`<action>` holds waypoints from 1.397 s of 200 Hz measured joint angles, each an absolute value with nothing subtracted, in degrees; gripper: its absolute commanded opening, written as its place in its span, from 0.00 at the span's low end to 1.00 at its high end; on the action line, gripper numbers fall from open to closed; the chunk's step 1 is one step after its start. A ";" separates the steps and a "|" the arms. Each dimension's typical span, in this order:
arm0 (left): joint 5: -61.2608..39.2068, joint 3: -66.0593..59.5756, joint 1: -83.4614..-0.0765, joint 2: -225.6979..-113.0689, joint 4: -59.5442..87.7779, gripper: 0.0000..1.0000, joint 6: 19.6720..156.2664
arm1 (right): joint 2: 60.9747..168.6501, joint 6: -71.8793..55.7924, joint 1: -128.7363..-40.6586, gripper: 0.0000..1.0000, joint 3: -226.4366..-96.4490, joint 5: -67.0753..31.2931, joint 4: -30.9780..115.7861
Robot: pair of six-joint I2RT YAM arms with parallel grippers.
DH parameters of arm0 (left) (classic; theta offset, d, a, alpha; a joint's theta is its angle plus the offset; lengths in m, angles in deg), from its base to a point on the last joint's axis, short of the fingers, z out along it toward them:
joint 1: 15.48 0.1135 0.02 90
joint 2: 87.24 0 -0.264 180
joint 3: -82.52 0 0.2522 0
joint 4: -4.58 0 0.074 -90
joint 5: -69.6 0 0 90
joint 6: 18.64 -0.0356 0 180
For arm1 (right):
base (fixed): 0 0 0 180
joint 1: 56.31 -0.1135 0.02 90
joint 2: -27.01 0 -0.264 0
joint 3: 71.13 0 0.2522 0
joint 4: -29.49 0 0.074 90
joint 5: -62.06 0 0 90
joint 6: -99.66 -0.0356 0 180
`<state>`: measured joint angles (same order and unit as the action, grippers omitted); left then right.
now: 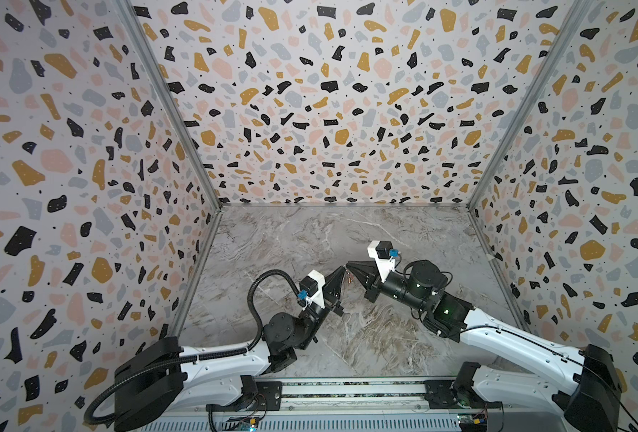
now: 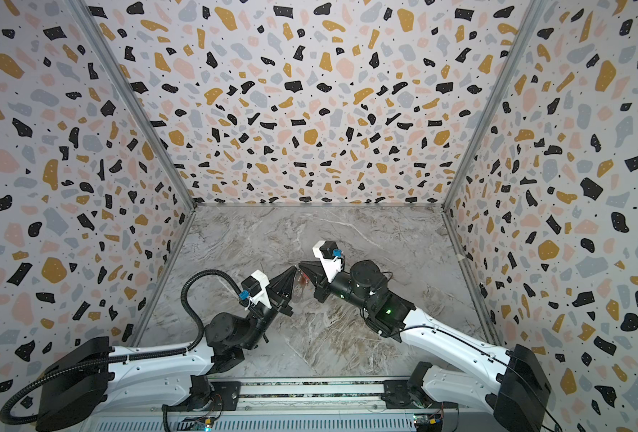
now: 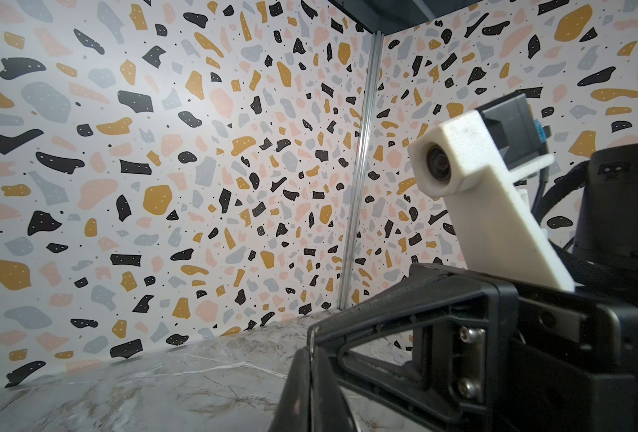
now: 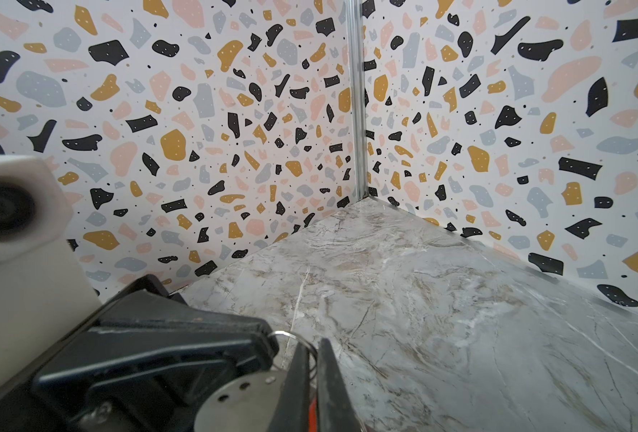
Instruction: Put the keys on the keyring
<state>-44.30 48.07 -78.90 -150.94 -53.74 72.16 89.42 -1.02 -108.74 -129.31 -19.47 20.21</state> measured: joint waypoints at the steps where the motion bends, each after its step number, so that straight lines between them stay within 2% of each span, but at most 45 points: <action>1: -44.34 48.07 -78.90 -150.94 -53.74 0.00 72.16 | 89.42 -0.98 -108.74 0.00 -129.31 -19.47 20.21; 80: -46.11 48.11 -78.90 -150.18 -52.64 0.00 72.27 | 89.77 3.48 -111.56 0.00 -131.50 -24.04 23.59; 124: -47.21 47.96 -78.85 -148.89 -51.53 0.12 72.42 | 90.76 8.05 -114.84 0.00 -134.28 -30.07 26.48; 167: -48.39 47.59 -78.85 -147.95 -49.37 0.18 72.44 | 90.87 11.07 -116.72 0.00 -134.84 -32.41 27.48; 183: -48.41 47.50 -78.85 -147.71 -48.64 0.17 72.42 | 90.87 11.79 -116.87 0.00 -134.84 -32.63 27.79; 213: -49.46 47.39 -78.70 -147.45 -47.14 0.00 72.31 | 90.69 12.75 -117.09 0.00 -134.84 -32.54 28.16; 279: -47.91 47.35 -78.63 -146.46 -45.74 0.00 71.85 | 89.77 13.40 -117.09 0.00 -134.87 -31.98 28.82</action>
<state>-47.91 47.35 -78.63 -146.46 -45.74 71.85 89.77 13.40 -117.09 -134.87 -31.98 28.82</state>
